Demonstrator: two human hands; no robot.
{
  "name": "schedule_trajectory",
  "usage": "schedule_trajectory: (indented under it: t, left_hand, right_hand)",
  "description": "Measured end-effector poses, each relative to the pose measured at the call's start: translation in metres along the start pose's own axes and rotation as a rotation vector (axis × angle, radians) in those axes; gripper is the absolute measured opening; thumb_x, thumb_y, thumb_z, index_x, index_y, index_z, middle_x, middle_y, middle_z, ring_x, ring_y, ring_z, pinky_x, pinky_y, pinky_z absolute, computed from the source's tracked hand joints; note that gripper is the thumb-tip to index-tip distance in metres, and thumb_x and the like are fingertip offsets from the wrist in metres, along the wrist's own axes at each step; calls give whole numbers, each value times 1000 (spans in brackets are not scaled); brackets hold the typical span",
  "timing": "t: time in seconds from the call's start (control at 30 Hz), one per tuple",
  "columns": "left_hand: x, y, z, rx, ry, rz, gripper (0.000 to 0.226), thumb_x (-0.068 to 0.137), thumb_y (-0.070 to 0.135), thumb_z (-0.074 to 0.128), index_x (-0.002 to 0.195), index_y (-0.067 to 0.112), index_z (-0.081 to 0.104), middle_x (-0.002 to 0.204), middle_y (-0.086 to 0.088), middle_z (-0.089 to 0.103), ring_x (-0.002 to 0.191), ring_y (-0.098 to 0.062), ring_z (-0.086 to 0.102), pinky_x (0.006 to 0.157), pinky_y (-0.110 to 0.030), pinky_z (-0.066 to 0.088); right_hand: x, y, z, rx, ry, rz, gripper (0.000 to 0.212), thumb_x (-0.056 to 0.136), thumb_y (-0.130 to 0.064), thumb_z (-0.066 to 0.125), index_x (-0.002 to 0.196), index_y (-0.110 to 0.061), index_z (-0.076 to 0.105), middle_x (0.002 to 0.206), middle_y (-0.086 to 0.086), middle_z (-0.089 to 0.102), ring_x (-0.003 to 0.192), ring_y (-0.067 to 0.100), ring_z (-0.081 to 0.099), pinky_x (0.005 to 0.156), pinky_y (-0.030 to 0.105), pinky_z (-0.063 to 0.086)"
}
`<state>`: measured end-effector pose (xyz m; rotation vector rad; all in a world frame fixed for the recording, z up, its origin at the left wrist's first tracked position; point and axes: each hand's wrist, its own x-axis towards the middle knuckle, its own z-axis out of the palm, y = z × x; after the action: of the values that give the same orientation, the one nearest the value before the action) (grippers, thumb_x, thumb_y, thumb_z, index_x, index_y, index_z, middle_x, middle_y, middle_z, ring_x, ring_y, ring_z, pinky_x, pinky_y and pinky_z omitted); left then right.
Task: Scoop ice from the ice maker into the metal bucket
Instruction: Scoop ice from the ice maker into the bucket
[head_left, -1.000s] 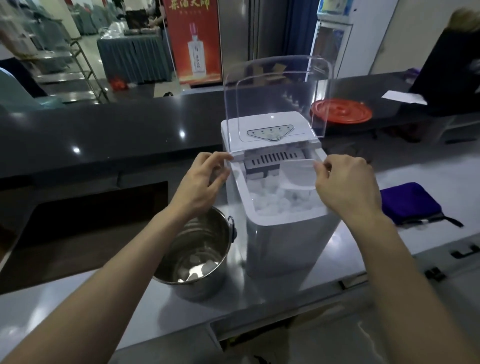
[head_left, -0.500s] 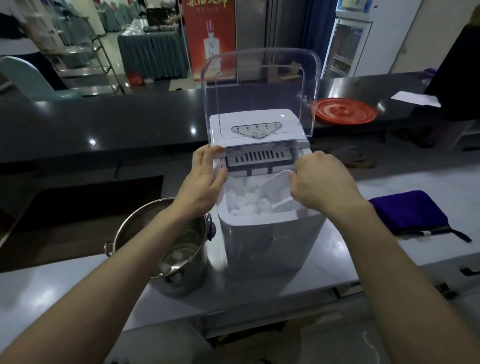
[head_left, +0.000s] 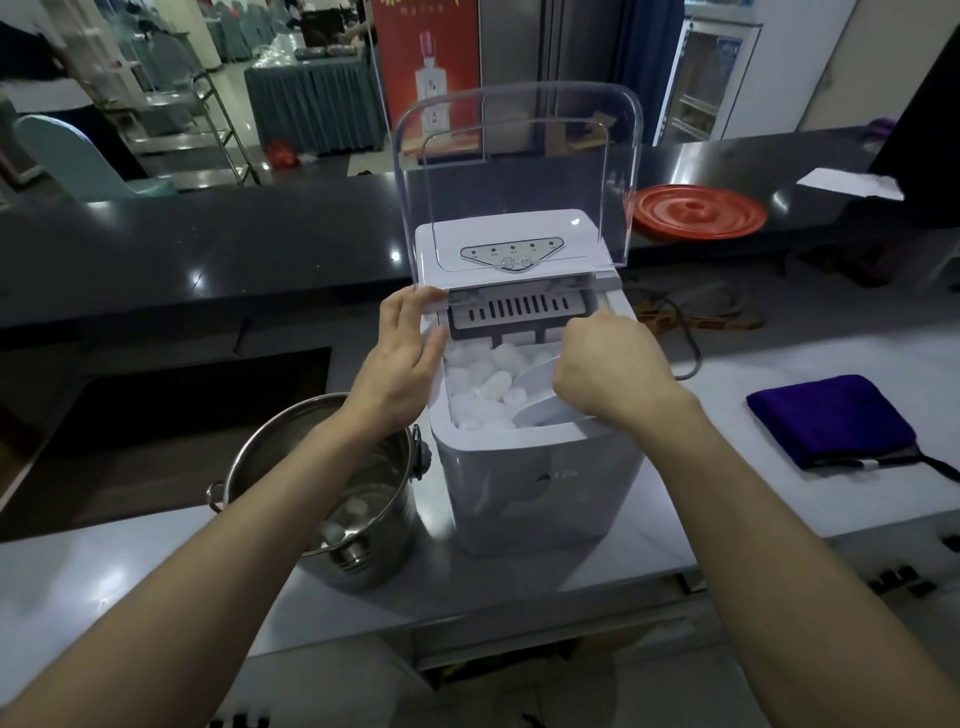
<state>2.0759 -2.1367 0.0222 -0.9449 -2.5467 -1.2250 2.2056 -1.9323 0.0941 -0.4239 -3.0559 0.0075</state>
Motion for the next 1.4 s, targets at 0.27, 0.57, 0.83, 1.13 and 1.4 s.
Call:
schedule_trajectory:
  t: [0.27,0.57,0.83,1.13,1.4]
  left_hand:
    - [0,-1,-2,-1,-13,6,37,115,32,43,152,31,41,159,6,29,116,-2,58,99,-45,59]
    - [1,-7,-5,-27,-42,27,35,115,36,44,150,35,42,157,9,29,118,6,56,99,-49,61]
    - [5,-9,-7,-9,-52,6,33,114,36,44,147,41,43,155,14,29,118,-8,58,97,-52,61]
    - [5,-11,-6,-10,-50,9,32,114,35,45,146,42,43,154,13,29,117,-8,58,95,-53,62]
    - [5,-11,-5,-14,-48,-5,32,114,34,45,145,42,43,153,14,30,117,-7,55,97,-52,62]
  right_hand:
    - [5,4,-2,149,-6,67,19,92,-3,52,75,-11,55,77,8,56,66,18,50,49,30,33]
    - [14,6,18,237,-19,91,11,98,-10,48,94,-15,56,85,3,53,72,18,48,54,36,34]
    - [14,13,27,261,11,60,11,103,-17,45,101,-15,56,96,5,60,83,26,54,66,39,40]
    - [11,12,32,302,38,80,13,106,-14,43,109,-17,55,101,5,61,86,25,55,68,38,42]
    - [13,12,32,345,27,87,12,104,-13,41,103,-17,52,95,4,59,82,23,54,66,41,45]
